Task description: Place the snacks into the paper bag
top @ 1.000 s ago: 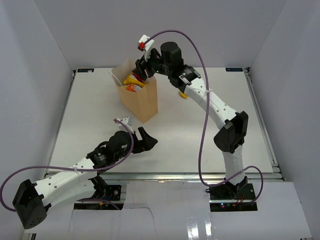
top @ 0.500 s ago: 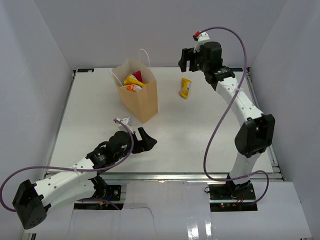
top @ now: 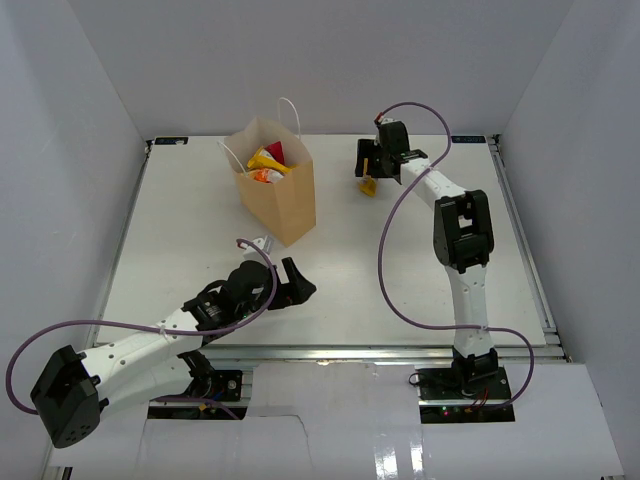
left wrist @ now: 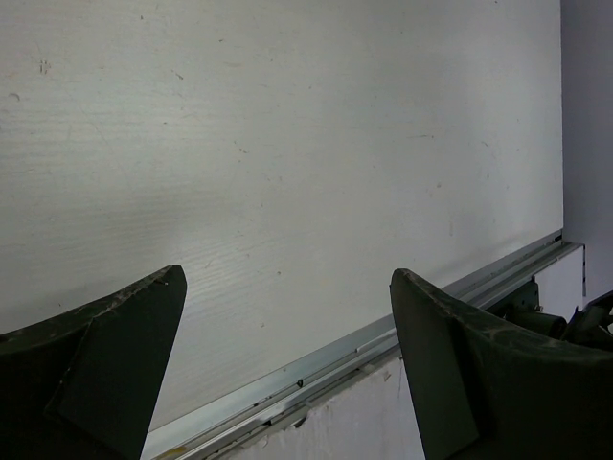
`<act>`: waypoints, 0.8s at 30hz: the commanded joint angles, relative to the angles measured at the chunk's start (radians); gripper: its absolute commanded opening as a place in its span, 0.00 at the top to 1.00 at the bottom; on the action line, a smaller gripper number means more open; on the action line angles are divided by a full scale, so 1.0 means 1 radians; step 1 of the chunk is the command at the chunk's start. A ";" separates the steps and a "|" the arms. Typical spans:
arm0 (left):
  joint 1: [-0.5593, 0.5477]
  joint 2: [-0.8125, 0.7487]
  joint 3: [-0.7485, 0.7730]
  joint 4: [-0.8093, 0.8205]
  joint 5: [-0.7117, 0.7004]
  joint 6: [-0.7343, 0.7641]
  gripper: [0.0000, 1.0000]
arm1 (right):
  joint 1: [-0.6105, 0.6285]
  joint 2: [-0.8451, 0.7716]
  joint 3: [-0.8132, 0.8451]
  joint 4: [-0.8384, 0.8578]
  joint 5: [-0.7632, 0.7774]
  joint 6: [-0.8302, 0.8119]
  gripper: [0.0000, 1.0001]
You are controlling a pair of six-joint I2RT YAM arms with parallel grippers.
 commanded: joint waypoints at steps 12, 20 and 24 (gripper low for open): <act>-0.001 0.057 0.055 0.009 -0.002 0.000 0.02 | -0.011 0.130 0.120 0.041 0.089 0.035 0.28; 0.000 0.072 0.080 0.014 -0.001 0.009 0.02 | -0.034 0.137 0.081 0.040 0.074 0.023 0.51; 0.000 0.068 0.081 0.022 0.001 0.002 0.02 | -0.053 0.105 0.041 0.040 0.026 0.015 0.69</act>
